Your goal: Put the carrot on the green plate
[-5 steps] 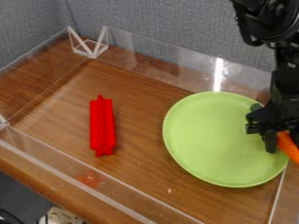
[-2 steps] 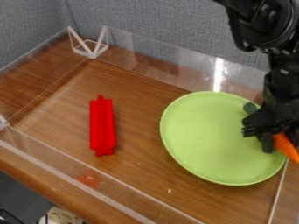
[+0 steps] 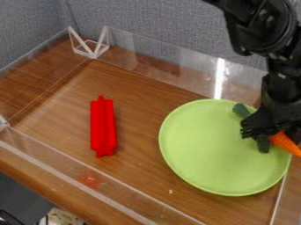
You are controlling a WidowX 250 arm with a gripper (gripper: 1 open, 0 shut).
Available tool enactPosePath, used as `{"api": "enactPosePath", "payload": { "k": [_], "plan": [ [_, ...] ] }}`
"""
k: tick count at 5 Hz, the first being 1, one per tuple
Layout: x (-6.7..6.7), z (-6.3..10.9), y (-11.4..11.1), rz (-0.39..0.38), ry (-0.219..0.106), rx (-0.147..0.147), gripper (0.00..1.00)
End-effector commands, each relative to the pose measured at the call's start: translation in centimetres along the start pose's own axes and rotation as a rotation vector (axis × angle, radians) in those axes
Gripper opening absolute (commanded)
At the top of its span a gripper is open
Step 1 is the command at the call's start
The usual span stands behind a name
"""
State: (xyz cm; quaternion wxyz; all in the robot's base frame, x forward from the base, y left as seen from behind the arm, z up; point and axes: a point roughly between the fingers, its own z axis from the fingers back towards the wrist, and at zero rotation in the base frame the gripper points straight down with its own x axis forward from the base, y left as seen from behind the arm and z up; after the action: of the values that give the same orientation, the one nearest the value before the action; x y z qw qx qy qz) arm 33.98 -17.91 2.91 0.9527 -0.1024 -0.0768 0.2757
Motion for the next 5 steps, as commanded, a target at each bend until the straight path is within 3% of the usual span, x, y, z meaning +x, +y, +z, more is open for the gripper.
{"api": "enactPosePath", "payload": {
  "k": [1,3,5],
  "plan": [
    [0.3,2.2,-0.4,-0.078,-0.009,-0.016,1.00],
    [1.4,5.5,-0.7,-0.188,0.014,-0.015,1.00],
    [0.4,7.6,-0.9,-0.161,0.009,-0.010,1.00]
  ]
}}
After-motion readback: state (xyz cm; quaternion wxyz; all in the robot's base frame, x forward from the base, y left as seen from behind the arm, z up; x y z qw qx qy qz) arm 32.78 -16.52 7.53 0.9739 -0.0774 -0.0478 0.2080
